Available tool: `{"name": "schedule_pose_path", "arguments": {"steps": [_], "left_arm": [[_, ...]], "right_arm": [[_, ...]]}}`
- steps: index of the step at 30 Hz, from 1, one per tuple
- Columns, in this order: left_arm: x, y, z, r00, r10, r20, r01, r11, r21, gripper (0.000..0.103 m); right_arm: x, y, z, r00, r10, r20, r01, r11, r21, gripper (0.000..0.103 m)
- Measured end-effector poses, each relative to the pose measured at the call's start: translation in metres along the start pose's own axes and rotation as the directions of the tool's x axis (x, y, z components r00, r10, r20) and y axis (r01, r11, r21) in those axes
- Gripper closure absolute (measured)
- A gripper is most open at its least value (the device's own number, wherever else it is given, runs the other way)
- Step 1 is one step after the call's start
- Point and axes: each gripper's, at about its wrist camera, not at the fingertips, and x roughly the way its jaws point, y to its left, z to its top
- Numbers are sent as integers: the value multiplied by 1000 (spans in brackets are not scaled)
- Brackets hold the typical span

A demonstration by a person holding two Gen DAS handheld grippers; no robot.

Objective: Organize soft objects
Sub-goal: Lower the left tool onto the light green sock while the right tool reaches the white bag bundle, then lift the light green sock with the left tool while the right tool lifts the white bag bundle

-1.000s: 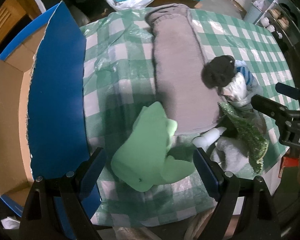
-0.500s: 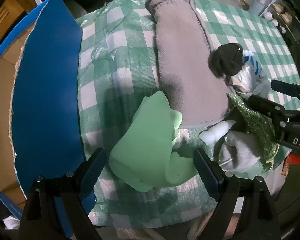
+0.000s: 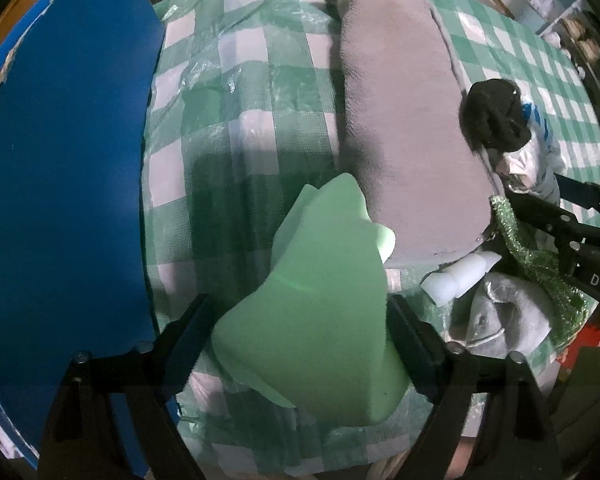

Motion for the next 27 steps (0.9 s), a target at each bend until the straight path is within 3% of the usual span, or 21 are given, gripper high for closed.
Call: {"name": "schedule_pose_path", "arguments": {"steps": [3, 5, 9, 10, 13, 27], "left_arm": [[0, 0, 0, 999, 45, 19, -45, 999, 16, 40], [-2, 1, 1, 998, 48, 31, -48, 999, 22, 48], [-7, -6, 1, 998, 42, 48, -44, 998, 44, 79], [-7, -8, 2, 998, 42, 46, -44, 998, 50, 81], [-13, -15, 2, 996, 55, 65, -59, 996, 67, 88], [-63, -33, 16, 980, 11, 196, -26, 997, 74, 90]], "right_arm": [[-4, 0, 0, 1000, -4, -2, 4, 1000, 6, 47], [-11, 1, 1, 1000, 8, 11, -9, 1000, 17, 47], [-31, 3, 1, 998, 29, 58, -30, 999, 22, 48], [-37, 4, 1, 997, 36, 72, -38, 999, 25, 48], [-49, 5, 1, 994, 41, 102, -44, 999, 28, 48], [-98, 3, 3, 975, 55, 213, -61, 998, 23, 48]]}}
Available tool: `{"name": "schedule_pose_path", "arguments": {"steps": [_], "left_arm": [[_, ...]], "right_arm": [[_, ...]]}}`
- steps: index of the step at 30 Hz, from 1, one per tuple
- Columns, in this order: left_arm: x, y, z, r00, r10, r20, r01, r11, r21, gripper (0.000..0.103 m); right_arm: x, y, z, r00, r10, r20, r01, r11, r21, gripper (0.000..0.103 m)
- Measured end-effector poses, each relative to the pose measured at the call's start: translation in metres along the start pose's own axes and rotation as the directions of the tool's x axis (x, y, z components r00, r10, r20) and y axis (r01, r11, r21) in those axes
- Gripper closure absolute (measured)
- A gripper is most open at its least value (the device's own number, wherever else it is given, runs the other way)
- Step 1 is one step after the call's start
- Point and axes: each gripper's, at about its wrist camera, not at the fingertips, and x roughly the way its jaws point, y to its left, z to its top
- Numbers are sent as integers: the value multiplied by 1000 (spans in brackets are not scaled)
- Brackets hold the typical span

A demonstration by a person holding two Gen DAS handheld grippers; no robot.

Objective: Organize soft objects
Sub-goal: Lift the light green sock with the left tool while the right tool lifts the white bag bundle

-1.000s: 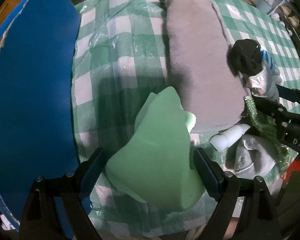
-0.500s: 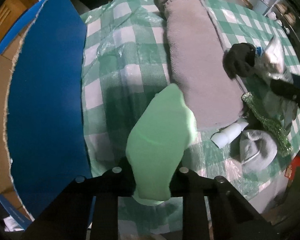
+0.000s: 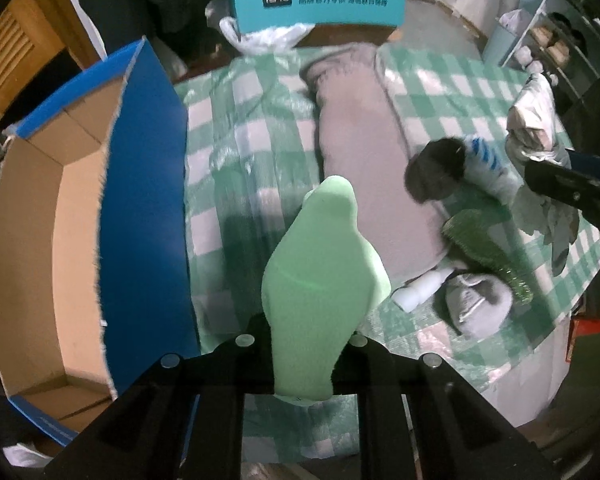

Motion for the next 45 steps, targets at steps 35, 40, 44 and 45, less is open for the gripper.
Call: {"name": "schedule_pose_path", "arguments": {"steps": [35, 40, 44, 45], "left_arm": [[-159, 67, -45, 958, 37, 286, -28, 999, -36, 90], [-165, 83, -48, 954, 41, 298, -22, 998, -66, 90], [-167, 98, -52, 952, 46, 301, -18, 995, -95, 90], [-168, 103, -54, 952, 48, 303, -17, 994, -104, 90]], "right_arm": [[-79, 68, 32, 975, 93, 202, -79, 994, -77, 48], [-82, 88, 40, 969, 118, 218, -98, 990, -101, 48], [-84, 104, 48, 964, 138, 226, -114, 986, -118, 48], [-84, 109, 51, 963, 145, 228, -119, 985, -123, 48]]}}
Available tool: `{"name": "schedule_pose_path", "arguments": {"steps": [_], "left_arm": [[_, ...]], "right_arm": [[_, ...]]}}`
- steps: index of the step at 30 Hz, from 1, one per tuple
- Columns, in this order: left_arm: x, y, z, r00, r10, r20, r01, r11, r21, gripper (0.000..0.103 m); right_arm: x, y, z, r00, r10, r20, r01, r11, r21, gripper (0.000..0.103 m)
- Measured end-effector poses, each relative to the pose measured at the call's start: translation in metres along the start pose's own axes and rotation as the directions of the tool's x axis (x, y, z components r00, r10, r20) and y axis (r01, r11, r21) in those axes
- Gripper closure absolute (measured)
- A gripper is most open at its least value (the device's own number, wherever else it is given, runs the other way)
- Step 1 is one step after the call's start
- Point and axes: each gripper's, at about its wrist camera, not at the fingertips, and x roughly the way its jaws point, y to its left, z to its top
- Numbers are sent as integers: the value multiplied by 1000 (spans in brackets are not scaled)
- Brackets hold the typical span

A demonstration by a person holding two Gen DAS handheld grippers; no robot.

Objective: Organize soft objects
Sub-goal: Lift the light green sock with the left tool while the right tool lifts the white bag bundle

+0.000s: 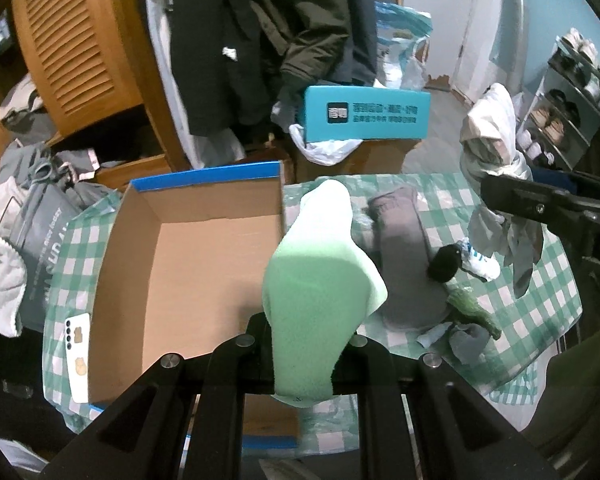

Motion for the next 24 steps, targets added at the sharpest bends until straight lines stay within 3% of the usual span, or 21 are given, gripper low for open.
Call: {"name": "schedule_pose_path", "arguments": {"steps": [12, 24], "left_arm": [[-6, 49, -6, 999, 31, 16, -29, 995, -94, 90], [6, 96, -18, 997, 77, -22, -79, 979, -187, 90]], "right_arm": [[21, 54, 23, 998, 64, -1, -64, 997, -43, 48], [56, 105, 35, 989, 136, -50, -139, 989, -54, 48]]}}
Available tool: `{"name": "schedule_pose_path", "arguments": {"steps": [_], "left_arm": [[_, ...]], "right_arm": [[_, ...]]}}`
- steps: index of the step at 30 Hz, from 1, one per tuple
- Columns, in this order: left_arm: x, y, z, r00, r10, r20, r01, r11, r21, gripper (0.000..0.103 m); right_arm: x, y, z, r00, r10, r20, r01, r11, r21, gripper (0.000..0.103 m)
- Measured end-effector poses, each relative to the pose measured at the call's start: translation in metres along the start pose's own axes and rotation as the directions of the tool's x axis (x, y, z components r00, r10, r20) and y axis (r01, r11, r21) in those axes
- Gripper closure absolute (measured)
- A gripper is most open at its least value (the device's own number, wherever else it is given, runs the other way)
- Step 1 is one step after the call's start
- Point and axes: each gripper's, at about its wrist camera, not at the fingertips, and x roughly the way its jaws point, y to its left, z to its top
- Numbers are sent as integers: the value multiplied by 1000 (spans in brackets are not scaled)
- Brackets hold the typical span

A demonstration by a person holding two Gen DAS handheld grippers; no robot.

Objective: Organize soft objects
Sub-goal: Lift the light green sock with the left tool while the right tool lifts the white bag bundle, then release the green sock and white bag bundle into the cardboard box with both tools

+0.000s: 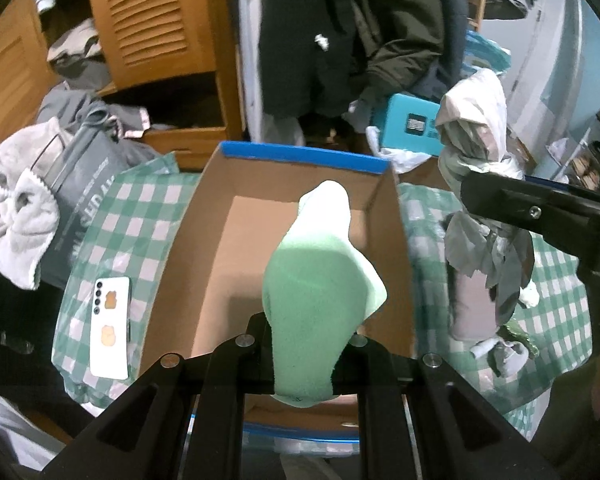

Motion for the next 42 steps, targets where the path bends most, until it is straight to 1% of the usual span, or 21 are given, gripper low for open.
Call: {"name": "schedule_pose_path", "arguments": {"steps": [5, 10, 15, 17, 18, 20, 21, 22, 24, 27, 31, 34, 42], "left_arm": [[11, 17, -2, 1000, 13, -25, -14, 999, -38, 90], [21, 27, -3, 999, 7, -49, -11, 997, -70, 90], [33, 36, -6, 996, 17, -83, -25, 995, -92, 89], [36, 37, -6, 996, 14, -93, -23, 995, -95, 89], [37, 38, -6, 995, 15, -99, -24, 995, -98, 88], [37, 39, -6, 994, 21, -106, -31, 994, -100, 76], [36, 39, -7, 995, 29, -99, -39, 994, -102, 64], [35, 39, -6, 995, 34, -91, -43, 994, -103, 58], [30, 40, -5, 996, 47, -71, -54, 994, -100, 57], [28, 41, -4, 997, 47, -67, -53, 993, -105, 54], [24, 38, -4, 997, 40, -61, -46, 994, -98, 52], [20, 34, -4, 998, 44, -48, -48, 996, -82, 46], [14, 18, -2, 998, 42, -35, -44, 998, -37, 45]], "right_arm": [[18, 16, 5, 999, 31, -31, -31, 1000, 6, 48], [37, 28, 10, 997, 44, -56, -43, 999, 7, 48], [53, 35, 10, 995, 44, -84, -44, 999, 3, 48], [59, 33, 9, 993, 58, -100, -56, 998, 22, 47], [63, 32, 8, 992, 70, -108, -67, 997, 36, 46], [68, 30, 7, 989, 75, -126, -69, 996, 52, 45], [69, 30, 7, 989, 71, -128, -64, 996, 57, 44], [70, 29, 6, 990, 65, -128, -58, 996, 64, 43], [70, 28, 6, 991, 55, -123, -47, 997, 68, 36], [66, 27, 6, 994, 41, -106, -34, 997, 64, 29], [58, 23, 8, 996, 21, -82, -16, 998, 64, 28], [52, 17, 8, 997, 15, -70, -10, 997, 72, 27], [35, 5, 1, 998, -43, -51, 46, 998, 49, 22]]}}
